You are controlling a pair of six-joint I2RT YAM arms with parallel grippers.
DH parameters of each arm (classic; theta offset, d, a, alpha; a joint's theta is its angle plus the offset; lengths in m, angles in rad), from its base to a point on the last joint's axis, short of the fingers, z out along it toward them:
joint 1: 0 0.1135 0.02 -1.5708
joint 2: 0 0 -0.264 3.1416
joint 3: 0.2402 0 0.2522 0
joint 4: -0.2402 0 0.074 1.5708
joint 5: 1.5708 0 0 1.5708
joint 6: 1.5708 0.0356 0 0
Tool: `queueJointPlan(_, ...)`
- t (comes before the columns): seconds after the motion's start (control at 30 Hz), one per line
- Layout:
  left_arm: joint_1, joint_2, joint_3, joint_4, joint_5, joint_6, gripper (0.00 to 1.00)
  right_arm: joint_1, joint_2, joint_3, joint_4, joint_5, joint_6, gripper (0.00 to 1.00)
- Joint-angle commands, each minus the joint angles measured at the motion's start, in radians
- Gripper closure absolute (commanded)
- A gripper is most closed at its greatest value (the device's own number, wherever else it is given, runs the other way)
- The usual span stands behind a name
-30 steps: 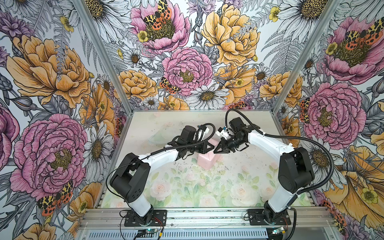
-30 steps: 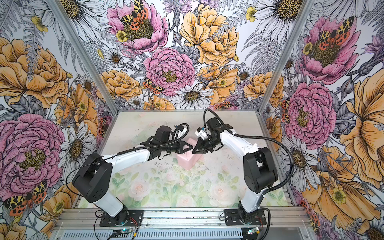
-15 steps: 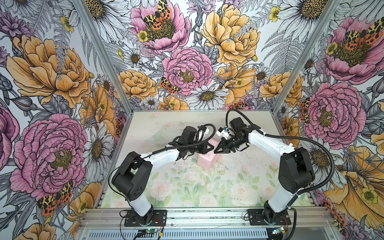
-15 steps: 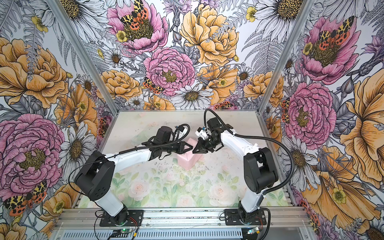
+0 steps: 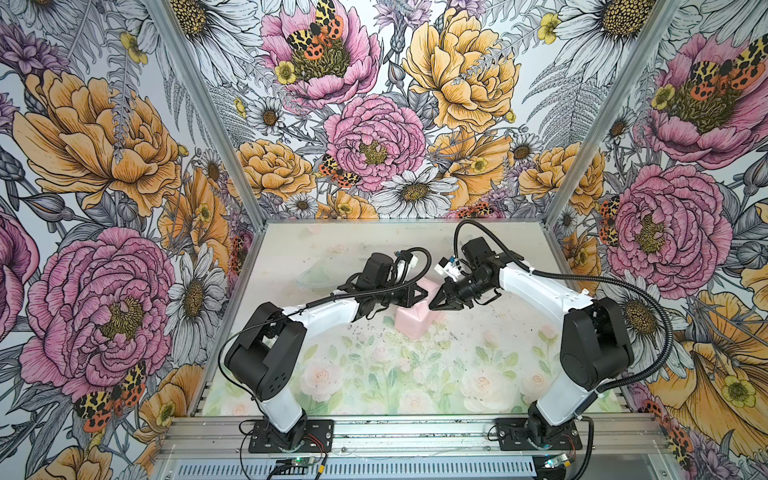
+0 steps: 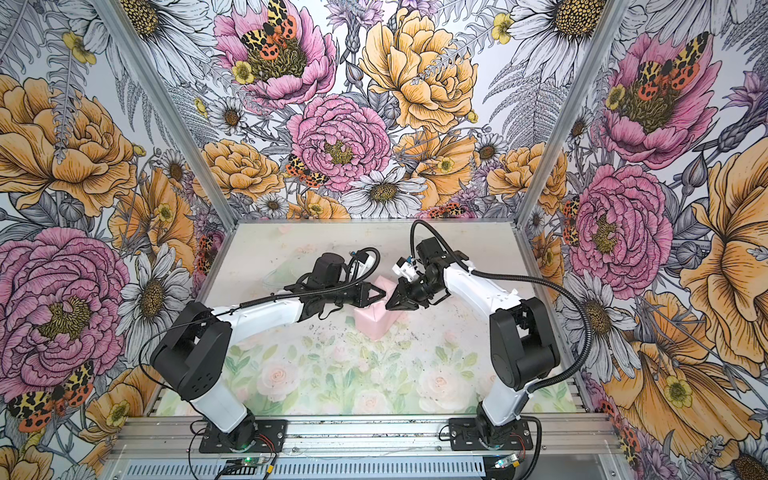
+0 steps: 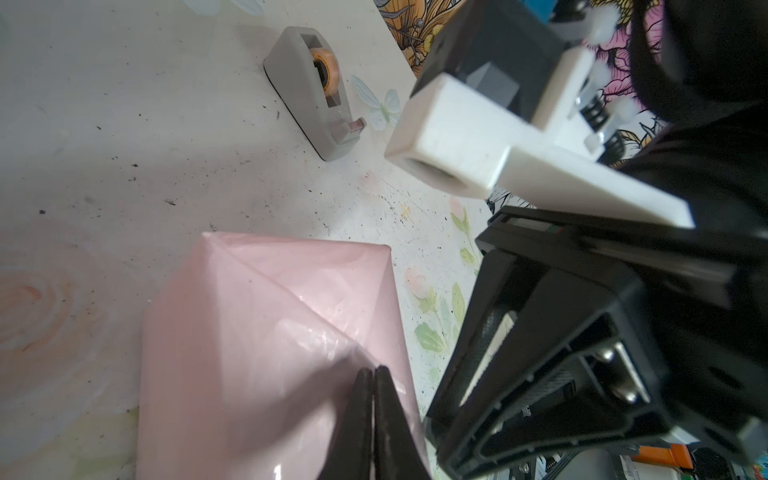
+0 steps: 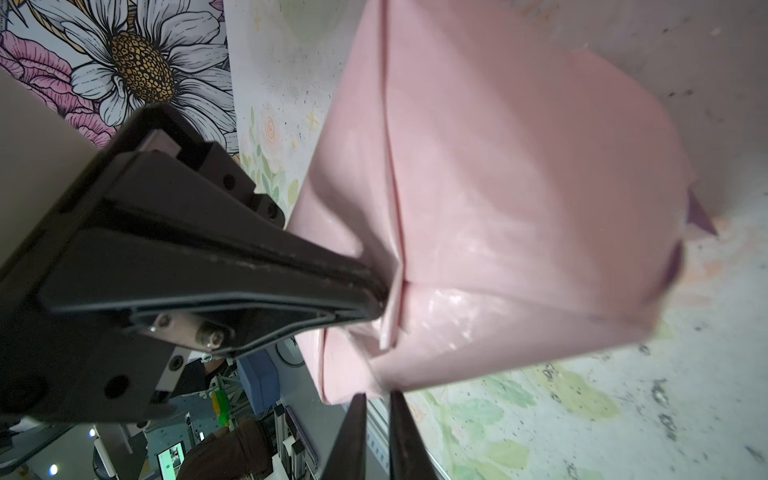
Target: Wrap the gift box in paper
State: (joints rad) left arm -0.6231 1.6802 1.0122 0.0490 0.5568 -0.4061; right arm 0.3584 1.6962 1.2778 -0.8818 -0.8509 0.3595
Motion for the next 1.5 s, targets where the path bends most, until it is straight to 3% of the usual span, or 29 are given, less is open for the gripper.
queueJointPlan(0.0,0.006,0.023,-0.030,-0.042,-0.053,0.035,0.93,-0.006,-0.029,-0.012,0.011,-0.006,0.011,0.88)
queueJointPlan(0.13,0.005,0.022,-0.034,-0.046,-0.056,0.036,0.93,-0.005,-0.024,-0.020,0.025,-0.005,0.015,1.00)
queueJointPlan(0.4,-0.004,0.013,-0.047,-0.058,-0.075,0.062,0.92,-0.007,-0.035,-0.051,0.029,0.023,0.019,1.00)
queueJointPlan(0.6,-0.014,0.004,-0.055,-0.057,-0.071,0.092,0.92,-0.031,-0.088,-0.066,0.027,0.052,0.024,0.87)
queueJointPlan(0.8,-0.016,-0.003,-0.060,-0.068,-0.079,0.123,0.92,-0.076,-0.133,-0.074,0.026,0.081,0.022,0.81)
queueJointPlan(1.47,-0.031,-0.022,-0.063,-0.080,-0.099,0.169,0.92,-0.028,-0.063,0.061,0.147,0.154,0.052,0.85)
